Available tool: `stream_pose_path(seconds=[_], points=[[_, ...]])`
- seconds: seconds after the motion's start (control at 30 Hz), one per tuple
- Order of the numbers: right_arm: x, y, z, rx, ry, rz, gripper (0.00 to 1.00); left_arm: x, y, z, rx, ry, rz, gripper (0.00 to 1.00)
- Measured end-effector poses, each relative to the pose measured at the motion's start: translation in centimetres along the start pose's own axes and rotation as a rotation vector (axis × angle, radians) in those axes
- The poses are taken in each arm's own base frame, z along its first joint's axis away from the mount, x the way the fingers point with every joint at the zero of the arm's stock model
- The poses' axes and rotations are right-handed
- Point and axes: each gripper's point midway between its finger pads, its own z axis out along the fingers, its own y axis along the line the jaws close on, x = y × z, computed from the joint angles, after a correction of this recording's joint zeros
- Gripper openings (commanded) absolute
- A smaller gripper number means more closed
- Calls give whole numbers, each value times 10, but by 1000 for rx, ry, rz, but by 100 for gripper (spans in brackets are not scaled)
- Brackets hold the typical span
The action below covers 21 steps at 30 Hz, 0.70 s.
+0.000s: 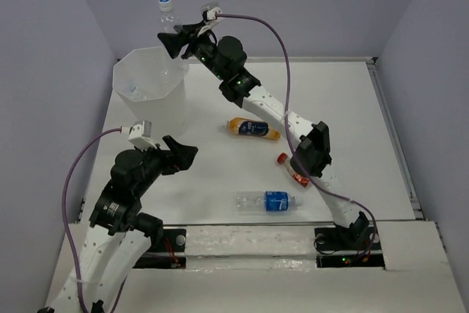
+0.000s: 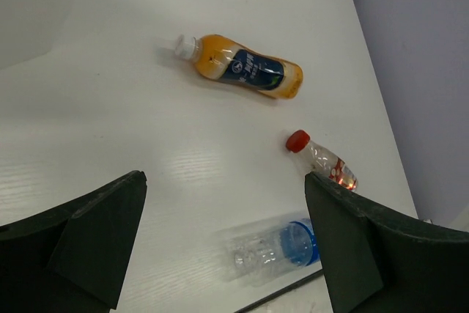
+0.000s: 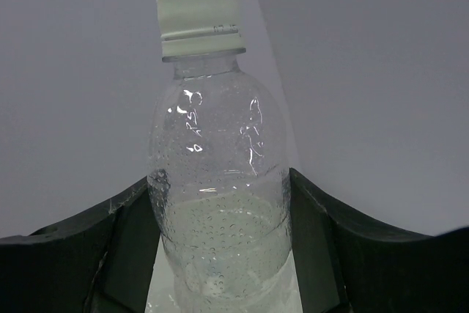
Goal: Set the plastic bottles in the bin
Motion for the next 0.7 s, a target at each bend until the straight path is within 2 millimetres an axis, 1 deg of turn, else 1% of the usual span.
stream_pose_path(seconds=[0.13, 0.2, 0.27, 0.3, 0.33, 0.37, 0.47, 0.57, 0.7], points=[[9, 10, 9, -39, -66, -26, 44, 14, -6, 2, 36, 43, -13, 99], [11, 19, 12, -60, -96, -45, 44, 16, -9, 2, 47, 52, -18, 99], [24, 32, 14, -85, -108, -58, 44, 16, -12, 1, 58, 52, -22, 99], [27, 35, 14, -89, -106, -59, 44, 16, -13, 1, 61, 51, -22, 99], [35, 39, 14, -96, -102, -60, 45, 16, -13, 1, 64, 51, -24, 99], [39, 42, 14, -100, -99, -61, 48, 16, -14, 1, 67, 48, -26, 99], [51, 54, 13, -122, -83, -66, 68, 15, -15, 1, 68, 45, -31, 99], [57, 55, 12, -125, -76, -78, 87, 15, -15, 1, 68, 44, -40, 99], [79, 50, 9, -119, -18, -102, 96, 15, -16, 4, 74, 40, -67, 99]])
